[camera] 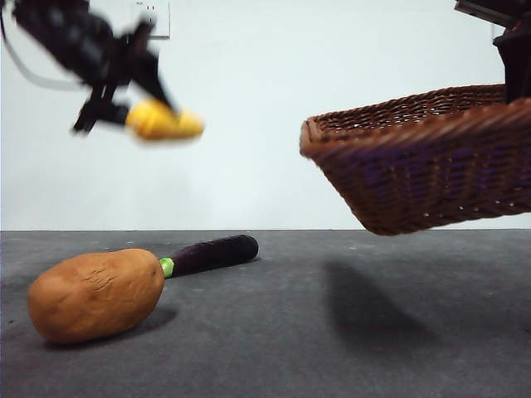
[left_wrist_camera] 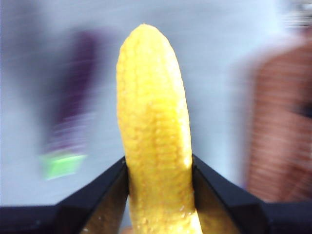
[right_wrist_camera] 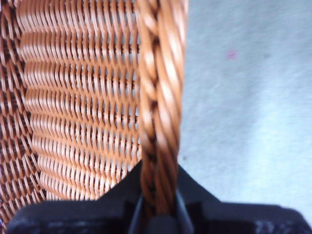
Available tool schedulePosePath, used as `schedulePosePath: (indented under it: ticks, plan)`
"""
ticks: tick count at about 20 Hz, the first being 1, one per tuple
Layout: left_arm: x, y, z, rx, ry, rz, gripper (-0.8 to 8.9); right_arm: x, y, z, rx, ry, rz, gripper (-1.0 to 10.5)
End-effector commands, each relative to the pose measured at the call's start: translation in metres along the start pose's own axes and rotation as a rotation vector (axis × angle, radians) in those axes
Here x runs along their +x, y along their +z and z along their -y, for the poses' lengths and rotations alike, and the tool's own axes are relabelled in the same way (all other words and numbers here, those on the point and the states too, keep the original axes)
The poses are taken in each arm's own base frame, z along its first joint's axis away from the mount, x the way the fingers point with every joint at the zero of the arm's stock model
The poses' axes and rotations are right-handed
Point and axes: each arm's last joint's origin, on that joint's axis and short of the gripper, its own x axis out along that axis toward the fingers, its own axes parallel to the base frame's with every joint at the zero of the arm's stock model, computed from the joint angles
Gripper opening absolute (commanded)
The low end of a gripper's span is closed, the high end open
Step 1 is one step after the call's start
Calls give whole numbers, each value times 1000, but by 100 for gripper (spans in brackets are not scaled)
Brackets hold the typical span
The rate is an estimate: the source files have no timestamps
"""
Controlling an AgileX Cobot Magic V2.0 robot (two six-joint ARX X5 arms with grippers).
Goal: Help me put the vegetables on the table into the basket
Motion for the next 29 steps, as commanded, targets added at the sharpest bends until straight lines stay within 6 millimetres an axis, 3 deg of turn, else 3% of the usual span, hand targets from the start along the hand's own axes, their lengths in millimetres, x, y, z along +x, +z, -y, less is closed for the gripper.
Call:
schedulePosePath:
  ticks: [1,4,7,8,10,11,15,16,18,19,24,27,29]
  plan:
    - [-10,-6,49,135,-57,23,-13,-2,3,-1,30,9,19,-11]
    - [-9,-21,113,291,-93,13,-13,4,5,-4,38,16,6,-11]
    - [21,-28,150,325,-136,-49,-13,9,3,-15,11,44,-10,-11]
    - [35,-29,159,336,-56,-64,-13,10,2,-21,-9,71,-19,-11]
    - [63,-32,168,318,174,-77,-13,11,1,-27,-17,93,-19,-11]
    - [76,-33,171,299,209,-86,-13,11,1,-27,-15,95,-20,-11]
    - [127,-26,159,170,186,-121,16,11,1,-28,-16,120,-28,-11]
    - [137,-25,154,154,173,-146,115,11,1,-28,-19,119,-27,-11]
    - [149,-25,152,144,177,-151,494,11,1,-27,-24,102,-21,-11]
    - [151,-24,154,160,167,-136,569,11,1,-27,-27,87,-16,-11]
    - [143,-29,165,193,113,-153,566,12,2,-25,-51,26,-4,-11]
    - [99,-47,189,301,159,-172,566,14,-1,-22,-70,-27,-34,-11]
    - [59,-69,208,370,322,-169,565,15,-1,-21,-82,-53,-43,-11]
